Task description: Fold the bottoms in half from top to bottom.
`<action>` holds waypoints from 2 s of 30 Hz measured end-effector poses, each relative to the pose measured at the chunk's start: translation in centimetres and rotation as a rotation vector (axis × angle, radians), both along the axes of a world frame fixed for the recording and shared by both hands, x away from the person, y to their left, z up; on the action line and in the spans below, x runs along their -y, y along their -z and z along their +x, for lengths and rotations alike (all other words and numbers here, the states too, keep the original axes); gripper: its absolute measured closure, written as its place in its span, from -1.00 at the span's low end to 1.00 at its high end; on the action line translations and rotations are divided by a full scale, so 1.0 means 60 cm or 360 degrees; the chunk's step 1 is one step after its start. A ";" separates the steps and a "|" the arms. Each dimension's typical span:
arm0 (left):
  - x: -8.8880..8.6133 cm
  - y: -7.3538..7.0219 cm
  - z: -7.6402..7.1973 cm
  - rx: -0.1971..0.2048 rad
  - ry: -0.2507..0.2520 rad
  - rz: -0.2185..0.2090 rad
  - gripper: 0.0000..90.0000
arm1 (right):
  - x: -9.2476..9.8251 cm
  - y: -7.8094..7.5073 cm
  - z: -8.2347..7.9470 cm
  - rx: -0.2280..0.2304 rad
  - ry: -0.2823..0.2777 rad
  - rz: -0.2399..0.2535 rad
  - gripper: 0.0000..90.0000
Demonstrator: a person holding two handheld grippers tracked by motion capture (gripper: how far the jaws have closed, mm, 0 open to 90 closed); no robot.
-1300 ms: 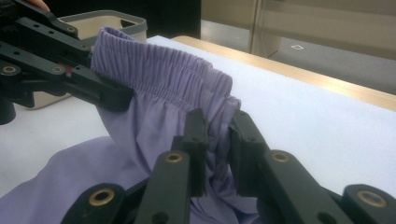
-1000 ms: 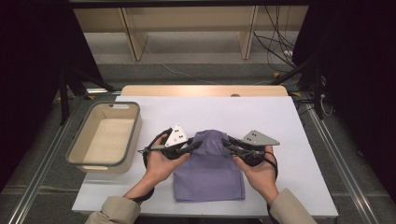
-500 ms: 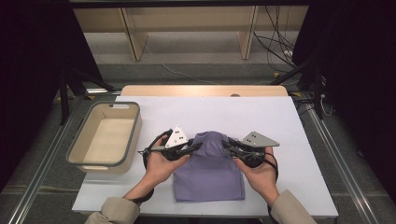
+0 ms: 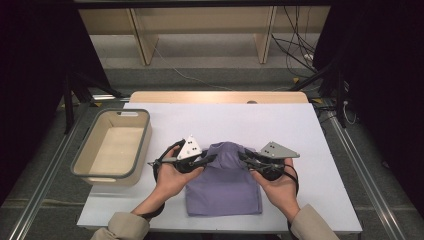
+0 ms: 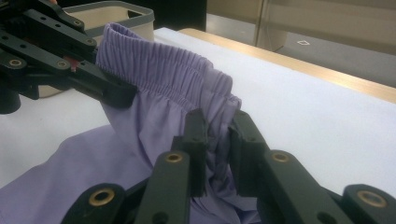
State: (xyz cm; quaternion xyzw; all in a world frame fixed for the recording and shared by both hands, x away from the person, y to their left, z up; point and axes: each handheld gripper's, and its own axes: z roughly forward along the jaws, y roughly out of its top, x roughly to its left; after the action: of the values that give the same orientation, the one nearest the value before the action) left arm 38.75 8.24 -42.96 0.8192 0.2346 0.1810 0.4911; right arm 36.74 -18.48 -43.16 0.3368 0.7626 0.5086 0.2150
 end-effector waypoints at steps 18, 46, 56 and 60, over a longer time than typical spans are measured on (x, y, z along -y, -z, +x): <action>0.000 0.002 -0.007 -0.0006 0.0010 0.0022 0.71 | 0.000 0.004 -0.006 -0.0012 -0.0014 -0.0008 0.75; 0.001 0.008 -0.015 -0.0019 0.0031 0.0046 0.71 | 0.001 0.007 -0.014 -0.0032 -0.0037 -0.0025 0.75; 0.002 0.010 -0.017 -0.0024 0.0041 0.0051 0.71 | 0.003 0.008 -0.017 -0.0035 -0.0045 -0.0037 0.75; 0.002 0.010 -0.018 -0.0021 0.0044 0.0058 0.71 | 0.003 0.008 -0.018 -0.0037 -0.0047 -0.0038 0.75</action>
State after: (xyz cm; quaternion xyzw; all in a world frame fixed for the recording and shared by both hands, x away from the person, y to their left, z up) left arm 37.66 8.12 -43.56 0.8323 0.2231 0.1729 0.4770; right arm 35.67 -18.67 -43.63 0.3287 0.7760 0.4986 0.2027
